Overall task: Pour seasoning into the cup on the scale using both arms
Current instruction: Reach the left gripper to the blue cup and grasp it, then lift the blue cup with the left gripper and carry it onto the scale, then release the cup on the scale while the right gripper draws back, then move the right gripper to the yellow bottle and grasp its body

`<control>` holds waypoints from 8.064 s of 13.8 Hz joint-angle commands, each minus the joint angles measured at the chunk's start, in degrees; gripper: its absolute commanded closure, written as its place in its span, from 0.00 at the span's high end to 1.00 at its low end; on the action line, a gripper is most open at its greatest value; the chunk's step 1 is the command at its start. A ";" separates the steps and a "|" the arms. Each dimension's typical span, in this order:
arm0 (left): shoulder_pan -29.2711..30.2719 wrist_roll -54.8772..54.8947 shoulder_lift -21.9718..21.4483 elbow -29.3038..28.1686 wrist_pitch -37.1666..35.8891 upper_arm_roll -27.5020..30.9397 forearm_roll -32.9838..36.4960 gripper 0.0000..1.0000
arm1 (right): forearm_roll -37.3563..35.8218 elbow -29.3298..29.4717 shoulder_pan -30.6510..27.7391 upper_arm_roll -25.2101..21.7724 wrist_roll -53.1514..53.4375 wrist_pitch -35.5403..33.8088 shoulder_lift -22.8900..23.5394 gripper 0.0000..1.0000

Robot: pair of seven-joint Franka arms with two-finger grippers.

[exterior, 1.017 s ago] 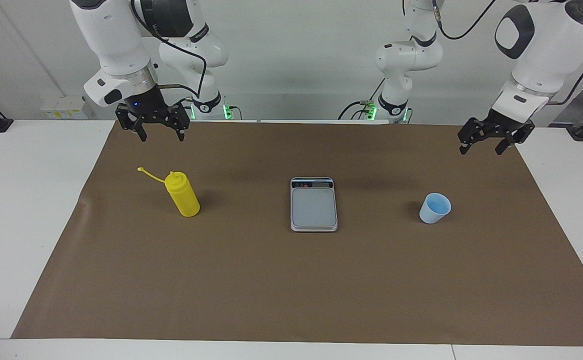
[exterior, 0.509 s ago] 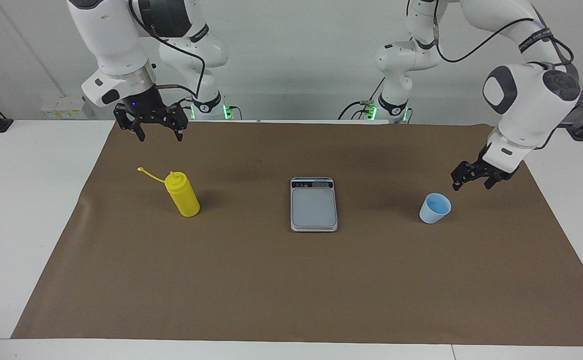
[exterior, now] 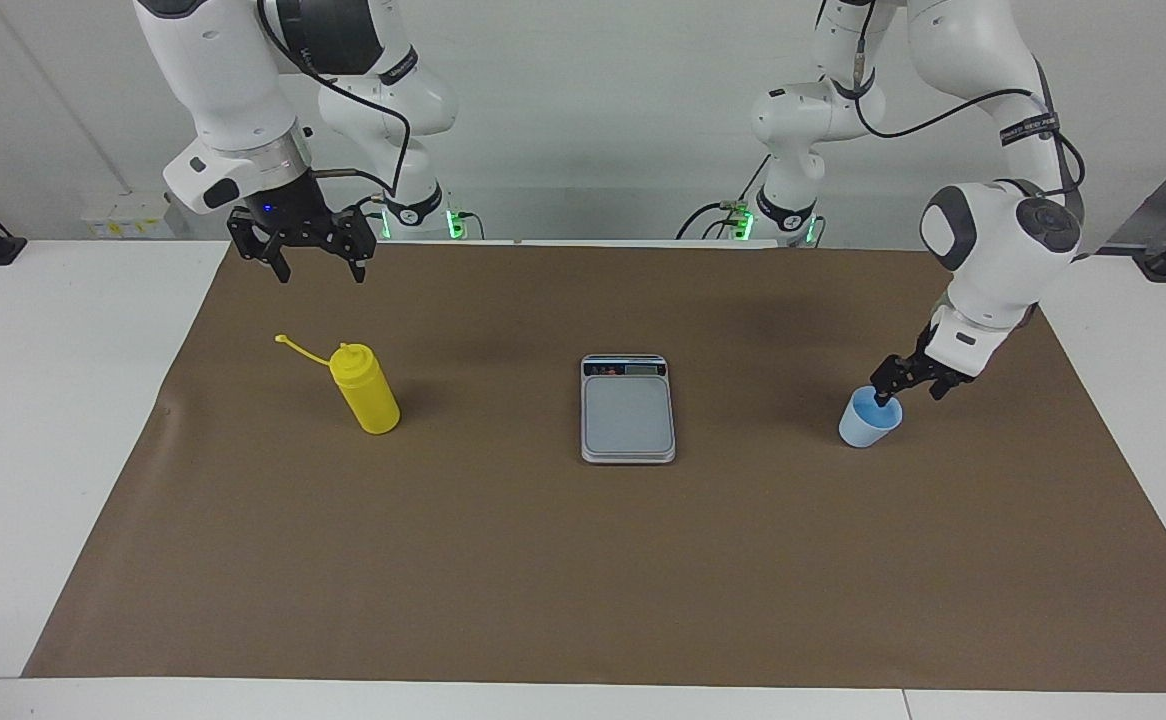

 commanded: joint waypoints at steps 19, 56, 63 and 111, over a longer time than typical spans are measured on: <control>-0.56 1.25 2.46 0.47 -1.20 -0.28 0.09 0.00 | 0.02 -1.17 -0.73 0.27 -1.25 -0.42 -1.25 1.00; -33.87 -42.25 14.50 23.69 -10.53 -1.07 -0.53 0.00 | 0.11 -1.17 -0.73 0.27 -1.25 -0.42 -1.25 1.00; -34.49 -42.08 13.45 21.49 -10.53 -1.07 -0.35 0.00 | 0.02 -1.08 -0.73 0.27 -1.25 -0.42 -1.25 1.00; -3.29 6.71 -4.39 31.68 -40.24 -0.54 1.76 1.00 | 59.86 -40.63 -27.01 -0.61 -109.70 30.16 2.44 1.00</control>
